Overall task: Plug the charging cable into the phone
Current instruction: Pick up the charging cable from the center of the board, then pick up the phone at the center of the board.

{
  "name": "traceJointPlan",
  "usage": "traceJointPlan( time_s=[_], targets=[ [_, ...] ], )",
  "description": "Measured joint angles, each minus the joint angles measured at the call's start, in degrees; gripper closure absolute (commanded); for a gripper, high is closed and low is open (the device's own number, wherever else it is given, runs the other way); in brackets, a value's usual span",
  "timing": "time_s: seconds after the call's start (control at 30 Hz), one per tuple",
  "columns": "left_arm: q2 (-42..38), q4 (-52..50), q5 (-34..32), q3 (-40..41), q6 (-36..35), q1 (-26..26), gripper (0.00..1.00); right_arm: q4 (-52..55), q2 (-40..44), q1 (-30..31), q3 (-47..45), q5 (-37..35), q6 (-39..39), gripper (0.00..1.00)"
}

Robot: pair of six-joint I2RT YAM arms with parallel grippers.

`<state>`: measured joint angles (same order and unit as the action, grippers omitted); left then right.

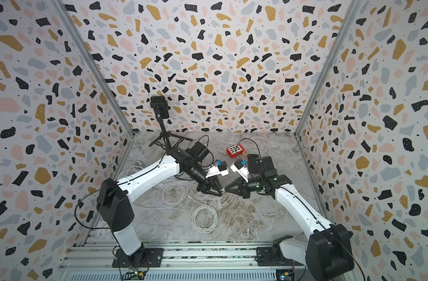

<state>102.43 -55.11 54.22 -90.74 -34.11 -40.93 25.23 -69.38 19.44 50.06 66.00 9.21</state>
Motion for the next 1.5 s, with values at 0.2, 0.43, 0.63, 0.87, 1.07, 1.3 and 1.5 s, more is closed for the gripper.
traceJointPlan(
  time_s=[0.2, 0.43, 0.63, 0.87, 1.07, 1.3, 1.5],
  targets=[
    [0.2, -0.5, -0.4, -0.1, -0.9, -0.4, 1.0, 3.2, 0.1, 0.3, 0.8, -0.1, 0.9, 0.76],
    [0.2, 1.7, -0.6, 0.1, 3.4, -0.8, 1.0, -0.5, 2.8, 0.3, 0.3, -3.7, -2.7, 0.53],
    [-1.2, 12.0, -0.9, 5.7, 15.2, 0.5, 1.0, -18.3, 8.2, -1.9, -7.8, -5.7, -17.5, 0.52],
    [-3.7, 21.6, -0.3, 10.4, 25.4, 3.2, 1.0, -37.4, 6.9, -4.5, -14.7, -5.4, -36.3, 0.46],
    [-4.0, 26.7, -3.1, 11.5, 31.3, 3.4, 1.0, -33.5, 8.4, -6.3, -13.9, -15.3, -38.2, 0.0],
    [-1.6, 29.5, -10.2, 12.5, 38.4, 4.5, 1.0, -8.9, 3.1, -7.6, -2.1, -56.5, -35.3, 0.0],
    [0.5, 29.8, -11.7, 12.7, 40.5, 4.6, 1.0, -0.9, -5.6, -8.5, -0.1, -79.2, -30.1, 0.0]
  ],
)
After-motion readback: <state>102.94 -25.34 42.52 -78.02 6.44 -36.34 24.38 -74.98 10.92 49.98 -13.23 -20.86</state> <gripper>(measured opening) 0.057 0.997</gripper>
